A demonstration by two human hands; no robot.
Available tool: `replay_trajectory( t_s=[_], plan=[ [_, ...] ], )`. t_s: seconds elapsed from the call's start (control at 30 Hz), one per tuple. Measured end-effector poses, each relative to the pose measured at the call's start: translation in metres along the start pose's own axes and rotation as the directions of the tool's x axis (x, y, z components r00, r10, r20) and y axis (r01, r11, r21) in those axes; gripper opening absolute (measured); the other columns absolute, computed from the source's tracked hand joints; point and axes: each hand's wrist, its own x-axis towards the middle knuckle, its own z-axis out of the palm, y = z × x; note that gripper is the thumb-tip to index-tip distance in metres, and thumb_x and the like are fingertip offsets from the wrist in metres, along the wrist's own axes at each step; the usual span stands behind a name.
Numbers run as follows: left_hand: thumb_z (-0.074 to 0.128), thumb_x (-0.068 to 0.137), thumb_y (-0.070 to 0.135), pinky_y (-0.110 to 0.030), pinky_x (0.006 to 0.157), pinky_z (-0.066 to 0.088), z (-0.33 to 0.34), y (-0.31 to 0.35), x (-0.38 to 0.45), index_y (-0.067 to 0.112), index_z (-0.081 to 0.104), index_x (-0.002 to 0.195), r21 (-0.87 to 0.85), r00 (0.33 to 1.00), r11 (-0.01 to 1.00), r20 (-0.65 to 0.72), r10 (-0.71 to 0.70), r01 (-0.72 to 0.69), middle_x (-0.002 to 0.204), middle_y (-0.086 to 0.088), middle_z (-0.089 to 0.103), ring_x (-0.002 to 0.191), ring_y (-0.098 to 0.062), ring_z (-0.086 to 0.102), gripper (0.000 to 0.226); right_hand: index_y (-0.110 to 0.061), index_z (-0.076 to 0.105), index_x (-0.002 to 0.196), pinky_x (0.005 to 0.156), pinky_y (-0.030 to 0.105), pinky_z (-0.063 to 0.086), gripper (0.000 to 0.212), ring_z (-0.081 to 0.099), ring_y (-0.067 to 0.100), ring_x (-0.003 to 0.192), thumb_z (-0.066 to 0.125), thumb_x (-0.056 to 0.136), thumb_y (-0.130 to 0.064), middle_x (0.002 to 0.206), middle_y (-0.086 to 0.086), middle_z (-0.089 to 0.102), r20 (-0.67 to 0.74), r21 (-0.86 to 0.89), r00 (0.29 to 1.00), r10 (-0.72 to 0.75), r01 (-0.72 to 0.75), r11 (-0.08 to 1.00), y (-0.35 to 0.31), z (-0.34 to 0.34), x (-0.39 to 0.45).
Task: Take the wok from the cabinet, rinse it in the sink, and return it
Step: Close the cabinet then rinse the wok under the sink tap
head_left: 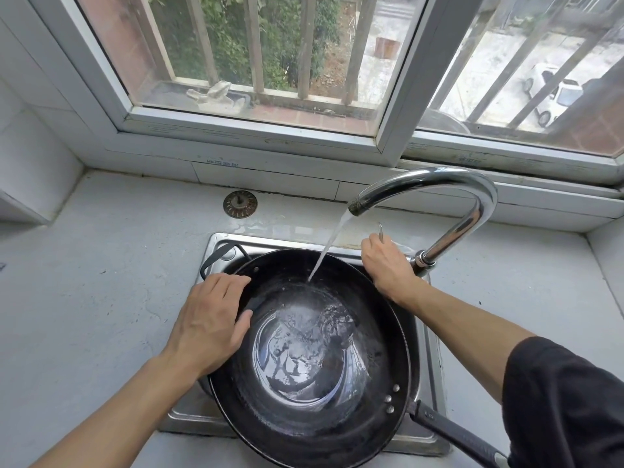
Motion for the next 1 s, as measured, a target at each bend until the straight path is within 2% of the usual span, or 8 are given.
replay_trajectory(
  t_s=[0.17, 0.27, 0.4, 0.53, 0.6, 0.7, 0.8, 1.0],
  plan=[
    [0.045, 0.085, 0.039, -0.038, 0.087, 0.047, -0.002, 0.0, -0.002, 0.014, 0.056, 0.123, 0.004, 1.0, 1.0, -0.01, 0.017, -0.017, 0.112, 0.0, 0.06, 0.107, -0.022, 0.054, 0.047, -0.004, 0.052, 0.102, 0.073, 0.04, 0.044, 0.041, 0.051, 0.031, 0.089, 0.061, 0.067, 0.016, 0.106, 0.017, 0.054, 0.004, 0.004, 1.0, 0.006, -0.006, 1.0, 0.0, -0.001, -0.001],
    [0.047, 0.084, 0.038, -0.038, 0.084, 0.049, -0.006, -0.003, 0.0, 0.015, 0.06, 0.116, 0.015, 0.999, 0.999, -0.018, 0.039, -0.038, 0.113, 0.001, 0.06, 0.107, -0.022, 0.054, 0.042, -0.009, 0.051, 0.102, 0.069, 0.041, 0.043, 0.037, 0.05, 0.03, 0.088, 0.066, 0.071, 0.005, 0.107, 0.011, 0.053, -0.005, 0.0, 1.0, 0.001, -0.001, 1.0, 0.0, -0.001, -0.007],
    [0.067, 0.078, 0.021, -0.041, 0.082, 0.05, -0.016, -0.01, 0.01, 0.013, 0.066, 0.109, 0.056, 0.994, 0.993, -0.021, 0.106, -0.105, 0.114, -0.003, 0.062, 0.111, -0.025, 0.054, 0.032, -0.013, 0.05, 0.113, 0.084, 0.051, 0.047, 0.042, 0.047, 0.033, 0.105, 0.064, 0.074, -0.008, 0.124, 0.008, 0.051, -0.041, 0.051, 0.999, -0.028, 0.03, 0.998, -0.001, -0.004, -0.03],
    [0.075, 0.063, -0.003, -0.044, 0.084, 0.051, -0.029, -0.024, 0.023, 0.015, 0.065, 0.115, 0.13, 0.986, 0.98, 0.085, 0.141, -0.152, 0.121, -0.006, 0.064, 0.114, -0.028, 0.052, 0.055, -0.012, 0.052, 0.122, 0.097, 0.048, 0.045, 0.052, 0.045, 0.034, 0.119, 0.066, 0.072, -0.014, 0.132, 0.014, 0.05, -0.031, 0.106, 0.999, -0.04, 0.043, 0.994, -0.002, -0.009, -0.066],
    [0.077, 0.064, 0.004, -0.043, 0.089, 0.05, -0.041, -0.027, 0.028, 0.02, 0.061, 0.124, 0.192, 0.973, 0.96, 0.154, 0.174, -0.202, 0.13, -0.005, 0.06, 0.121, -0.027, 0.046, 0.064, -0.013, 0.051, 0.127, 0.099, 0.046, 0.045, 0.055, 0.045, 0.033, 0.122, 0.062, 0.074, -0.01, 0.135, 0.013, 0.048, -0.013, 0.196, 1.0, -0.012, 0.014, 0.98, -0.005, -0.008, -0.091],
    [0.064, 0.08, 0.015, -0.04, 0.11, 0.034, -0.059, -0.026, 0.037, 0.03, 0.039, 0.145, 0.249, 0.932, 0.93, 0.31, 0.188, -0.27, 0.153, -0.003, 0.034, 0.141, -0.027, 0.026, 0.072, -0.016, 0.045, 0.136, 0.101, 0.043, 0.044, 0.062, 0.043, 0.032, 0.125, 0.056, 0.075, -0.007, 0.139, 0.009, 0.043, 0.07, 0.286, 0.997, 0.031, -0.05, 0.957, -0.008, -0.005, -0.13],
    [0.057, 0.082, 0.009, -0.037, 0.117, 0.024, -0.068, -0.027, 0.053, 0.04, 0.021, 0.151, 0.372, 0.87, 0.854, 0.463, 0.169, -0.363, 0.161, 0.0, 0.014, 0.148, -0.027, 0.01, 0.083, -0.02, 0.039, 0.141, 0.103, 0.042, 0.042, 0.072, 0.04, 0.029, 0.13, 0.054, 0.072, -0.007, 0.146, 0.004, 0.036, 0.219, 0.312, 0.975, 0.03, -0.099, 0.945, -0.011, 0.0, -0.166],
    [0.081, 0.07, 0.025, -0.038, 0.117, 0.025, -0.07, -0.021, 0.074, 0.038, 0.012, 0.154, 0.425, 0.776, 0.758, 0.61, 0.164, -0.494, 0.162, -0.003, 0.006, 0.148, -0.028, 0.008, 0.109, -0.03, 0.022, 0.15, 0.111, 0.034, 0.034, 0.081, 0.029, 0.024, 0.14, 0.054, 0.079, -0.007, 0.16, -0.002, 0.012, 0.398, 0.356, 0.917, 0.032, -0.187, 0.916, -0.019, 0.007, -0.216]
  ],
)
